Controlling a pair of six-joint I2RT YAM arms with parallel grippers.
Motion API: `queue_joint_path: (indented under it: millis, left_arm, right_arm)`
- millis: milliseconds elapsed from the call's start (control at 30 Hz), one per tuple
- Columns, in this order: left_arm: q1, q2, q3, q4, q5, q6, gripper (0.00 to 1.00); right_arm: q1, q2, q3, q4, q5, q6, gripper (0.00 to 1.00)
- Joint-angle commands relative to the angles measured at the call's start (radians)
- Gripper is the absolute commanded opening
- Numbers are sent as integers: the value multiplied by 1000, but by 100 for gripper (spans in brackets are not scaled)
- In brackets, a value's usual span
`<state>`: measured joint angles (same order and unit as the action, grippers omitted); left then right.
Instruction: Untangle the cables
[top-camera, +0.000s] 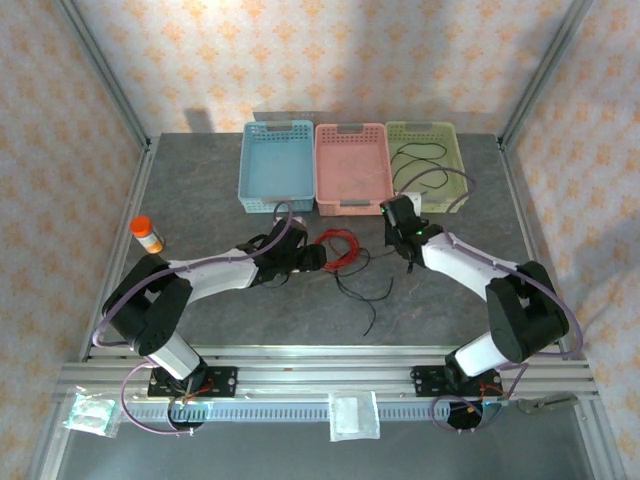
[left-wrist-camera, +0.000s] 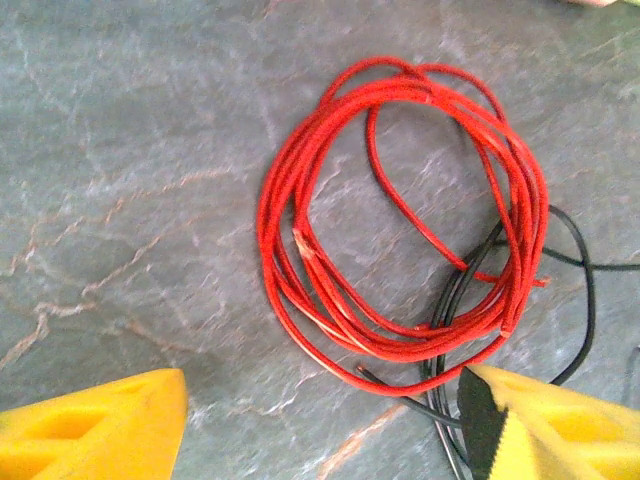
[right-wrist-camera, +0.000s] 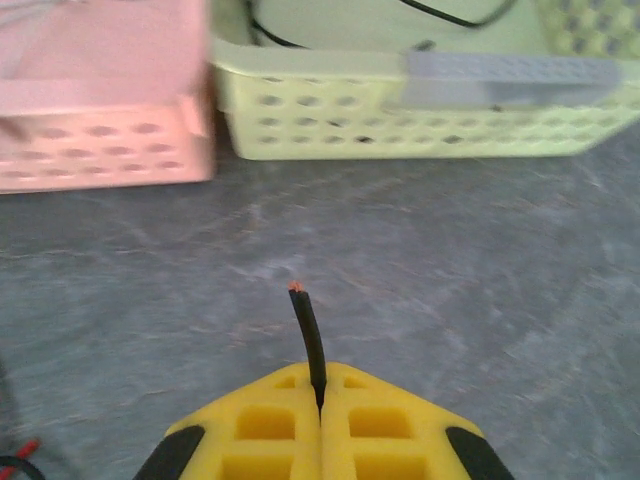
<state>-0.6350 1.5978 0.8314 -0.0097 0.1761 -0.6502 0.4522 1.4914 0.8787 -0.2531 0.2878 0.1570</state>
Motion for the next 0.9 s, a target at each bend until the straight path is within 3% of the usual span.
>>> queue_joint_path:
  millis: [0,133,300,400,567,700,867]
  left_arm:
    - [-3,33,62,-5,-29,30,72]
    - [-4,73,109,-22,-37,37,69]
    - [-3,129,178,-53,-60,58,58]
    - [0,166,219,-67,-59,95,52]
    - [13,213,256,-78,-28,125,37]
    - [11,223,285,-81,10,166,38]
    - [-10,228,331,-105,-14,208,51]
  right_arm:
    - [-44,32,6,-117,101,75,0]
    - [-66,26,-3,-109,40,88,0]
    - [-66,-30,-7,-68,-29,66,18]
    - [-66,-63,-2,-70,-24,58,44]
    - [-66,-126,-21,-42,-60,52,48]
    - [-72,-97,-14,-82,-56,105,49]
    - [-137,-76,-53,-38,-172,146,69]
